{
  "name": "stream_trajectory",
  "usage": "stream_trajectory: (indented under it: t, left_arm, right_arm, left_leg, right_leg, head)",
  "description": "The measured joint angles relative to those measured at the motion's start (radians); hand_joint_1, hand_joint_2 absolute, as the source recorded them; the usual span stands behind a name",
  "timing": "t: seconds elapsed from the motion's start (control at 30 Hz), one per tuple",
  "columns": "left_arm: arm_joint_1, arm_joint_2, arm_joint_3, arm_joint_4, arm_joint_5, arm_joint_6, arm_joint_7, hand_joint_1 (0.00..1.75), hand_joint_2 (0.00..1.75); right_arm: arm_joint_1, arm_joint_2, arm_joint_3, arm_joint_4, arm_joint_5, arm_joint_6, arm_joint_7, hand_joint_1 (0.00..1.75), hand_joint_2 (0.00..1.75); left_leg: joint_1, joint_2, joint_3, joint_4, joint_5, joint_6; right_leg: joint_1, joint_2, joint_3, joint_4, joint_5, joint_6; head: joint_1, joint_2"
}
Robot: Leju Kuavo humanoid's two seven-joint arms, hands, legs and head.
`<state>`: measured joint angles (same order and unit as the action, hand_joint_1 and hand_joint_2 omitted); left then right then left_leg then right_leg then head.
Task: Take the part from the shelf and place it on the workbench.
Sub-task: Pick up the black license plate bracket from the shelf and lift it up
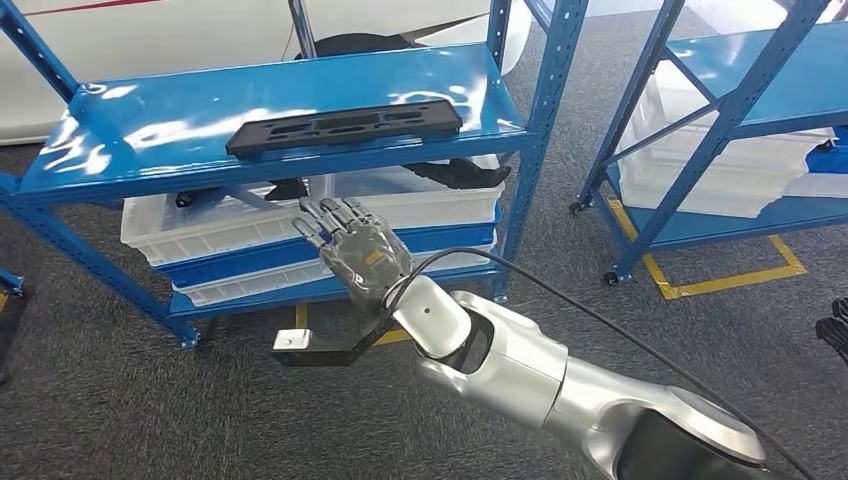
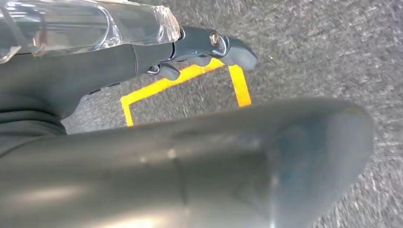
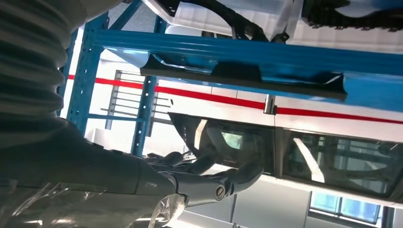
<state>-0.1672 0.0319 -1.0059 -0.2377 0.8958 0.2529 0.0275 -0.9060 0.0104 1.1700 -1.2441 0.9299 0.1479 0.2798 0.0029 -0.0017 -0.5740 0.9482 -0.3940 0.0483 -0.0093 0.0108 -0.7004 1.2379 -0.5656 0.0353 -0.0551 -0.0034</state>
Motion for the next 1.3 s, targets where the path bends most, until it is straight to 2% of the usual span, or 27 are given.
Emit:
stream_trajectory:
  t: [0.03,0.07,0.1,0.13,0.2,0.23,0.37,0.43,0.5,0.53,0.57,0.6,0.67,0.73,0.77,0.83,0.9,0.93,0.97,1.03,1.07,1.1,1.13,1.17,1.23,1.27,1.3]
  left_arm:
    - [0.000,-0.001,0.000,0.000,0.000,0.000,0.000,0.00,0.00]
    - [0.001,-0.002,0.000,0.000,0.000,0.000,0.000,0.00,0.00]
    - [0.002,-0.003,0.000,0.000,0.000,0.000,0.000,0.00,0.00]
    - [0.003,-0.004,0.000,0.000,0.000,0.000,0.000,0.00,0.00]
    - [0.001,-0.005,0.000,0.000,0.000,0.000,0.000,0.00,0.00]
    - [0.000,-0.004,0.000,0.000,0.000,0.001,-0.001,0.00,0.00]
    - [0.000,-0.005,0.000,0.000,0.000,0.002,-0.002,0.00,0.00]
    - [-0.001,-0.006,0.000,0.000,0.000,0.002,-0.003,0.00,0.00]
    - [-0.001,-0.006,0.000,0.000,0.000,0.002,-0.004,0.00,0.00]
    - [0.000,-0.006,0.000,0.000,0.000,0.002,-0.004,0.00,0.00]
    - [0.002,-0.006,0.000,0.000,0.000,0.002,-0.004,0.00,0.00]
    - [0.003,-0.006,0.000,0.000,0.000,0.002,-0.004,0.00,0.00]
    - [0.003,-0.006,0.000,0.000,0.000,0.002,-0.004,0.00,0.00]
    - [0.001,-0.006,0.000,0.000,0.000,0.002,-0.004,0.00,0.00]
    - [0.000,-0.007,0.000,0.000,0.000,0.002,-0.004,0.00,0.00]
    - [-0.001,-0.008,0.000,0.000,-0.001,0.002,-0.004,0.00,0.00]
    - [-0.002,-0.009,0.000,0.000,-0.001,0.002,-0.004,0.00,0.00]
    - [-0.002,-0.010,0.000,0.000,-0.001,0.002,-0.004,0.00,0.00]
    - [-0.002,-0.010,0.000,0.000,-0.001,0.002,-0.004,0.00,0.00]
    - [-0.003,-0.010,0.000,0.000,-0.001,0.002,-0.004,0.00,0.00]
    - [-0.002,-0.010,0.000,0.000,-0.001,0.002,-0.004,0.00,0.00]
    - [-0.001,-0.011,0.000,0.000,-0.001,0.003,-0.004,0.00,0.00]
    - [0.000,-0.011,0.000,0.000,-0.001,0.003,-0.004,0.00,0.00]
    - [0.001,-0.011,0.000,0.000,-0.002,0.003,-0.004,0.00,0.00]
    - [0.000,-0.011,0.000,0.001,-0.005,0.003,-0.003,0.00,0.00]
    - [0.000,-0.010,0.000,0.001,-0.006,0.003,-0.003,0.00,0.00]
    - [-0.001,-0.009,0.000,0.001,-0.007,0.003,-0.003,0.00,0.00]
  right_arm:
    - [0.001,0.004,0.004,0.005,0.000,-0.001,-0.002,0.00,1.75]
    - [0.001,0.007,0.008,0.009,-0.001,-0.001,-0.003,0.00,1.75]
    - [0.001,0.011,0.011,0.012,-0.001,-0.002,-0.004,0.00,1.75]
    - [0.000,0.015,0.014,0.014,-0.002,-0.002,-0.005,0.00,1.75]
    - [-0.003,0.025,0.017,0.018,-0.002,-0.003,-0.008,0.00,1.75]
    - [-0.003,0.029,0.019,0.020,-0.002,-0.004,-0.009,0.00,1.75]
    - [-0.007,0.040,0.024,0.027,-0.006,-0.006,-0.014,0.00,1.75]
    - [-0.010,0.047,0.024,0.029,-0.006,-0.006,-0.016,0.00,1.75]
    - [-0.012,0.052,0.026,0.030,-0.007,-0.006,-0.017,0.00,1.75]
    - [-0.011,0.053,0.027,0.031,-0.007,-0.006,-0.017,0.00,1.75]
    - [-0.011,0.053,0.029,0.031,-0.007,-0.006,-0.018,0.00,1.75]
    - [-0.011,0.054,0.030,0.032,-0.007,-0.006,-0.018,0.00,1.75]
    - [-0.013,0.057,0.031,0.034,-0.007,-0.006,-0.019,0.00,1.75]
    - [-0.017,0.060,0.031,0.034,-0.007,-0.007,-0.019,0.00,1.75]
    - [-0.018,0.060,0.032,0.035,-0.007,-0.007,-0.019,0.00,1.75]
    - [-0.019,0.061,0.035,0.038,-0.007,-0.009,-0.019,0.00,1.75]
    - [-0.021,0.064,0.038,0.041,-0.008,-0.010,-0.020,0.00,1.75]
    - [-0.022,0.065,0.039,0.043,-0.008,-0.011,-0.020,0.00,1.75]
    - [-0.023,0.066,0.039,0.045,-0.008,-0.012,-0.020,0.00,1.75]
    - [-0.022,0.066,0.039,0.049,-0.009,-0.013,-0.021,0.00,1.75]
    - [-0.021,0.066,0.040,0.052,-0.009,-0.014,-0.022,0.00,1.75]
    - [-0.019,0.066,0.041,0.055,-0.009,-0.014,-0.022,0.00,1.75]
    - [-0.019,0.066,0.041,0.059,-0.009,-0.014,-0.022,0.00,1.75]
    - [-0.018,0.066,0.042,0.061,-0.009,-0.014,-0.022,0.00,1.75]
    - [-0.019,0.066,0.042,0.063,-0.009,-0.015,-0.023,0.00,1.75]
    - [-0.019,0.066,0.042,0.064,-0.009,-0.016,-0.023,0.00,1.75]
    - [-0.018,0.067,0.042,0.065,-0.010,-0.016,-0.023,0.00,1.75]
  left_leg:
    - [0.000,-0.001,0.002,0.000,-0.002,0.000]
    - [0.001,-0.001,0.004,0.001,-0.004,-0.001]
    - [0.002,-0.002,0.008,0.002,-0.007,-0.004]
    - [0.004,-0.003,0.012,0.003,-0.012,-0.008]
    - [0.000,-0.003,0.016,0.011,-0.024,-0.019]
    - [-0.002,-0.003,0.016,0.013,-0.028,-0.024]
    - [0.002,-0.003,0.010,0.029,-0.044,-0.034]
    - [0.005,-0.002,-0.031,0.116,-0.087,-0.043]
    - [0.005,-0.002,-0.108,0.262,-0.142,-0.049]
    - [0.005,-0.002,-0.140,0.314,-0.153,-0.050]
    - [0.005,-0.002,-0.156,0.330,-0.145,-0.048]
    - [0.004,-0.002,-0.151,0.302,-0.119,-0.045]
    - [-0.001,-0.003,-0.093,0.157,-0.038,-0.030]
    - [-0.006,0.000,-0.038,0.042,0.005,-0.021]
    - [-0.009,0.002,-0.028,0.021,0.007,-0.021]
    - [-0.014,0.006,-0.024,0.015,0.003,-0.025]
    - [-0.010,0.005,-0.017,0.008,0.003,-0.021]
    - [-0.007,0.005,-0.010,0.003,0.002,-0.016]
    - [-0.003,0.005,-0.003,-0.001,0.001,-0.012]
    - [0.000,0.005,0.008,-0.003,-0.007,-0.004]
    - [0.001,0.004,0.014,-0.002,-0.012,-0.003]
    - [0.004,0.003,0.021,-0.002,-0.017,-0.005]
    - [0.008,0.002,0.028,-0.001,-0.023,-0.009]
    - [0.013,0.000,0.037,0.001,-0.032,-0.015]
    - [0.018,-0.002,0.049,0.011,-0.053,-0.033]
    - [0.018,-0.003,0.052,0.017,-0.064,-0.041]
    - [0.018,-0.003,0.053,0.021,-0.071,-0.047]
  right_leg:
    - [-0.001,0.000,-0.025,0.038,-0.004,0.001]
    - [-0.002,-0.001,-0.033,0.040,0.010,0.002]
    - [-0.003,-0.001,-0.020,0.002,0.042,0.003]
    - [-0.004,-0.004,0.010,-0.068,0.083,0.004]
    - [-0.005,-0.007,0.067,-0.193,0.134,0.003]
    - [-0.005,-0.007,0.082,-0.225,0.142,-0.001]
    - [-0.003,-0.004,0.087,-0.235,0.137,-0.025]
    - [-0.005,-0.004,0.091,-0.236,0.135,-0.033]
    - [-0.003,-0.003,0.093,-0.236,0.131,-0.039]
    - [-0.001,-0.003,0.095,-0.236,0.129,-0.041]
    - [0.000,-0.002,0.098,-0.236,0.126,-0.042]
    - [0.001,0.000,0.102,-0.236,0.123,-0.042]
    - [0.003,0.002,0.113,-0.237,0.116,-0.042]
    - [0.007,0.006,0.118,-0.238,0.109,-0.040]
    - [0.007,0.008,0.118,-0.238,0.107,-0.038]
    - [0.007,0.011,0.119,-0.240,0.104,-0.034]
    - [0.005,0.009,0.119,-0.233,0.097,-0.026]
    - [0.005,0.007,0.112,-0.213,0.087,-0.021]
    - [0.005,0.006,0.094,-0.174,0.068,-0.017]
    - [0.002,0.004,0.023,-0.039,0.016,-0.010]
    - [0.000,0.004,-0.015,0.022,0.000,-0.006]
    - [-0.003,0.003,-0.042,0.058,0.000,-0.002]
    - [-0.006,0.002,-0.048,0.049,0.023,0.003]
    - [-0.011,-0.001,-0.035,0.002,0.061,0.008]
    - [-0.021,-0.007,0.018,-0.133,0.138,0.021]
    - [-0.024,-0.007,0.038,-0.179,0.156,0.021]
    - [-0.024,-0.006,0.047,-0.202,0.159,0.017]
  head:
    - [0.000,0.000]
    - [0.000,0.000]
    - [0.000,0.000]
    - [0.000,0.000]
    - [0.000,0.000]
    - [0.000,0.000]
    - [-0.002,0.000]
    - [-0.003,0.000]
    - [-0.004,0.000]
    - [-0.004,0.000]
    - [-0.004,0.000]
    - [-0.004,0.000]
    - [-0.004,0.000]
    - [-0.004,0.000]
    - [-0.004,0.000]
    - [-0.004,0.000]
    - [-0.004,0.000]
    - [-0.004,0.000]
    - [-0.003,0.000]
    - [-0.002,0.000]
    - [-0.002,0.000]
    - [-0.002,0.000]
    - [-0.002,0.000]
    - [-0.002,0.000]
    - [-0.001,0.000]
    - [-0.001,0.000]
    - [-0.001,0.000]
